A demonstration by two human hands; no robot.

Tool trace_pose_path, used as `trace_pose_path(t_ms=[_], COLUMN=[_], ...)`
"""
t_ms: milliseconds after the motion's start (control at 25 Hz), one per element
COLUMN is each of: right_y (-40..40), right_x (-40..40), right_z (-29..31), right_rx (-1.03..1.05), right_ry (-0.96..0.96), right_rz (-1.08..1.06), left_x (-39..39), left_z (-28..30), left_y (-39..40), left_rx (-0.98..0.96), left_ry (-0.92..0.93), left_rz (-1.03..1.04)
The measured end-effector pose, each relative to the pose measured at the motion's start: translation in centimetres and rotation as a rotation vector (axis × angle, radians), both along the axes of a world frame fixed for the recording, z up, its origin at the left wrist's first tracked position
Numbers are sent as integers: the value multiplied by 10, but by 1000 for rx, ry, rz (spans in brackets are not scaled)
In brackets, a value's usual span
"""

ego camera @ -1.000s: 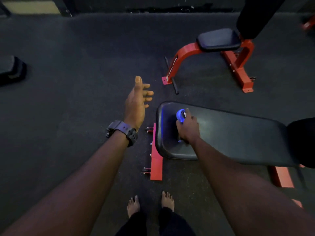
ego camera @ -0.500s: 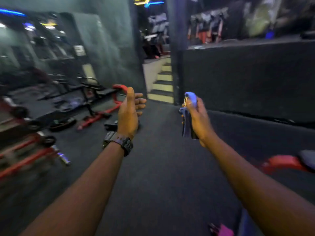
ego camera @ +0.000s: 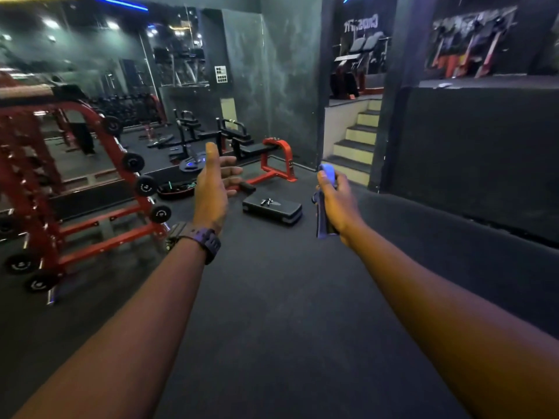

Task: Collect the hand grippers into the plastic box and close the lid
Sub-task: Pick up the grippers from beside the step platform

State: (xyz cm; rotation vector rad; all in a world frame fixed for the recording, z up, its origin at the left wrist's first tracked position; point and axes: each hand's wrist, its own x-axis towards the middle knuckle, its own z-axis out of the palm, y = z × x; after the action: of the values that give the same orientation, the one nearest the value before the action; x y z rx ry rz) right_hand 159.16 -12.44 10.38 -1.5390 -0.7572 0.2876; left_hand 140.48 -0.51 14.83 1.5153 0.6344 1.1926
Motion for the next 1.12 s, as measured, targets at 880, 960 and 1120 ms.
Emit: trace_pose_path(t_ms=[880,960,1120], right_y=[353,403,500], right_x=[164,194,249], right_z=[-56,-56,-58], right_rx=[-106,-134,-175], right_ry=[20,38,31], right_rz=[-11,-11,-15], left_x=[154,180,229], left_z=[-56,-54,-66], left_y=[341,392,489], left_rx=[-104,-115,-124], left_ry=[73,73,82], left_rz=[-19,-13,-14])
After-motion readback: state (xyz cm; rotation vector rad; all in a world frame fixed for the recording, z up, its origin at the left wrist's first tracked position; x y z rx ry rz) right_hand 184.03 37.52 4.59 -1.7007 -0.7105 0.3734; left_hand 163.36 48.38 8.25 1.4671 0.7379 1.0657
